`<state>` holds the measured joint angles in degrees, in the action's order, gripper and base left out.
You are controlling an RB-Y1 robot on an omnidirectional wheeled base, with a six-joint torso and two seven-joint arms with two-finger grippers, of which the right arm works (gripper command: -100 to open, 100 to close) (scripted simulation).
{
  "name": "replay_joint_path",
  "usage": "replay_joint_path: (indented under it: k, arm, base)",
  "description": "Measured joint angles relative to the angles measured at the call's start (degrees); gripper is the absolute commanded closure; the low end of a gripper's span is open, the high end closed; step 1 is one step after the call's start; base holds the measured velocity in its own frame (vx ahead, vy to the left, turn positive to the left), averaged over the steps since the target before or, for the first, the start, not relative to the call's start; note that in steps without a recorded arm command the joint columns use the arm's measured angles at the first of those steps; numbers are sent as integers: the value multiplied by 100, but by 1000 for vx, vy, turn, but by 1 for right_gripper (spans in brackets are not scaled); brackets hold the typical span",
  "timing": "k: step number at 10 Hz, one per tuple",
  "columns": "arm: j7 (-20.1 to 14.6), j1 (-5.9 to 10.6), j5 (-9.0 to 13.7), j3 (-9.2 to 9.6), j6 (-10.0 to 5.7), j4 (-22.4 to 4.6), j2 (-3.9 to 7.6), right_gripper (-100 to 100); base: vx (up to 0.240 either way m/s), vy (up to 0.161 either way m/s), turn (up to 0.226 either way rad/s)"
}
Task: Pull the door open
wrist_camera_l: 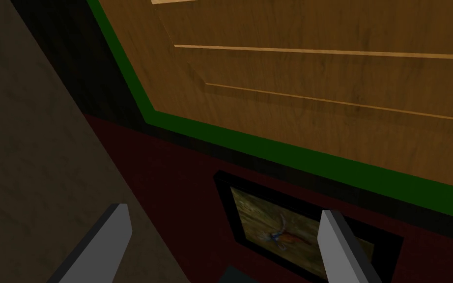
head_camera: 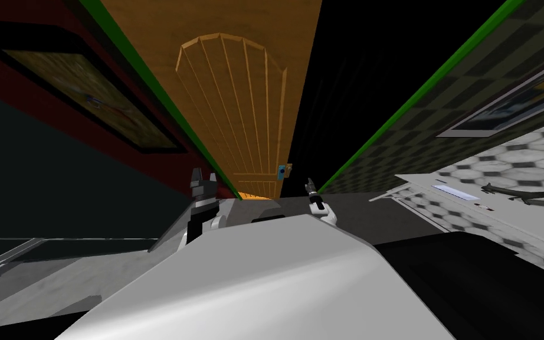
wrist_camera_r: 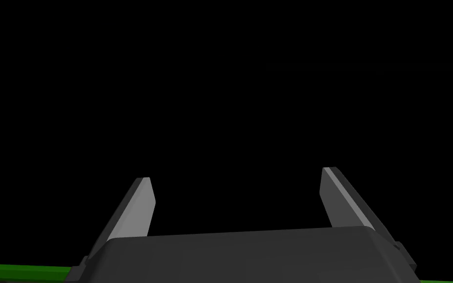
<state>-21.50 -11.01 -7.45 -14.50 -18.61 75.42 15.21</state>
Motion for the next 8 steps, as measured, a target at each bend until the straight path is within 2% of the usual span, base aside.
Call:
replay_joint_path:
  k: [2, 4, 6, 7, 8]
  arm:
    - [0, -100, 45, -192, 61, -15, 110, -100]
    - [38, -25, 52, -255, 66, -84, 106, -100]
    - [64, 103, 36, -191, 92, -78, 39, -100]
    - [55, 144, 33, -115, 79, -54, 9, -100]
    - [54, 331, 22, -22, 23, -175, -26, -100]
  base:
    - [141, -69, -52]
    - [169, -15, 57]
    - [228, 8, 122]
    - [205, 106, 230]
    - [199, 162, 198]
